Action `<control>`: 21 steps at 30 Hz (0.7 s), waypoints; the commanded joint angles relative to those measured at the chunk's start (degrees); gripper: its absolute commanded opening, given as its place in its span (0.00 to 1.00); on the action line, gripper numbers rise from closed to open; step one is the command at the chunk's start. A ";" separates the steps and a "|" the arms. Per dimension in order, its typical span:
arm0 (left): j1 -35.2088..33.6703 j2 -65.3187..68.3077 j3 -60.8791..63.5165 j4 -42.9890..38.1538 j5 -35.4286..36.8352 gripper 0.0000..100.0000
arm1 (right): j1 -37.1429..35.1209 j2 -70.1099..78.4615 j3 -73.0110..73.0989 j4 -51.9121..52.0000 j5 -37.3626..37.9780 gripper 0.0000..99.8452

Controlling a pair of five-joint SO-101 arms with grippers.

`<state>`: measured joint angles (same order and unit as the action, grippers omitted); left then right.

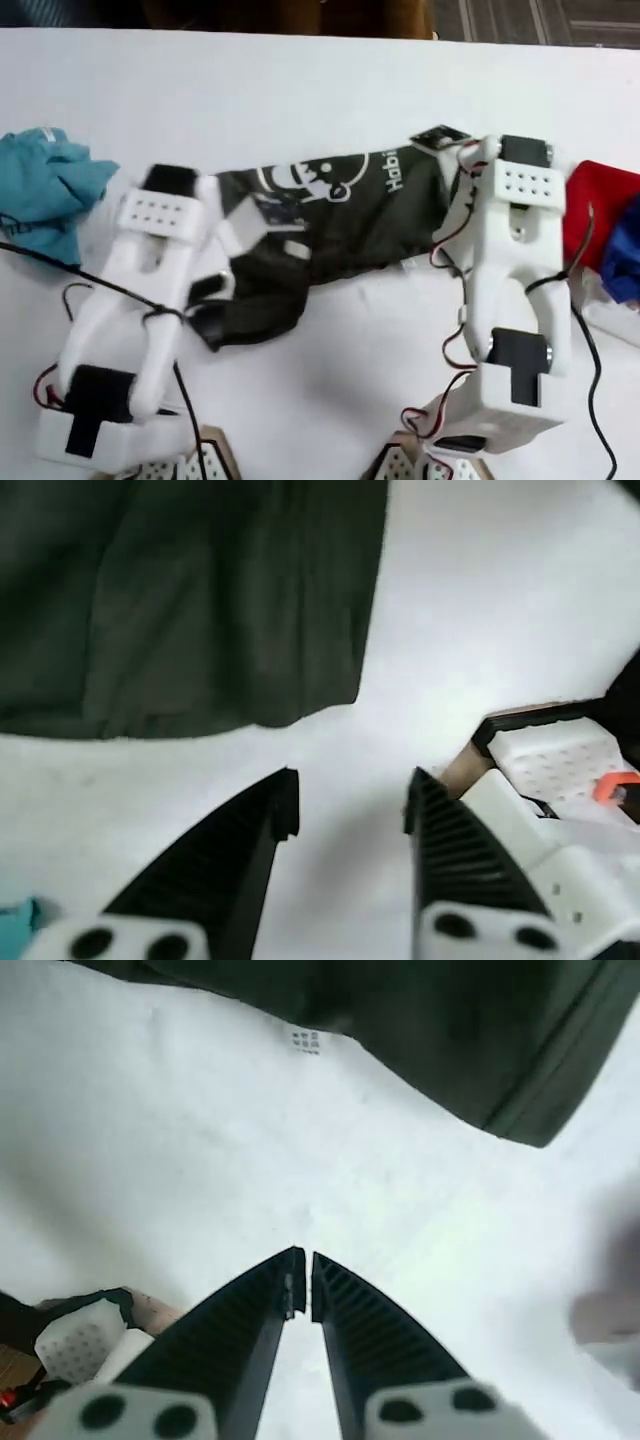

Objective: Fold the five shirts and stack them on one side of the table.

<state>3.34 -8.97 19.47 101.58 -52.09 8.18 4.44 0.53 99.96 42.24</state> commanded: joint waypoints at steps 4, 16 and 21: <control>6.33 -1.49 0.31 -1.32 -1.14 0.27 | 9.80 -2.68 -0.09 -2.15 6.42 0.02; 8.70 -1.41 11.03 -16.97 -1.41 0.27 | 13.67 -2.68 -0.26 -2.77 8.35 0.02; 5.54 -0.62 11.65 -21.10 -5.45 0.27 | 13.76 -2.68 -0.44 -2.68 8.26 0.02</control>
<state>10.73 -8.97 31.16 81.98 -55.52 21.63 4.44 0.70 97.85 49.98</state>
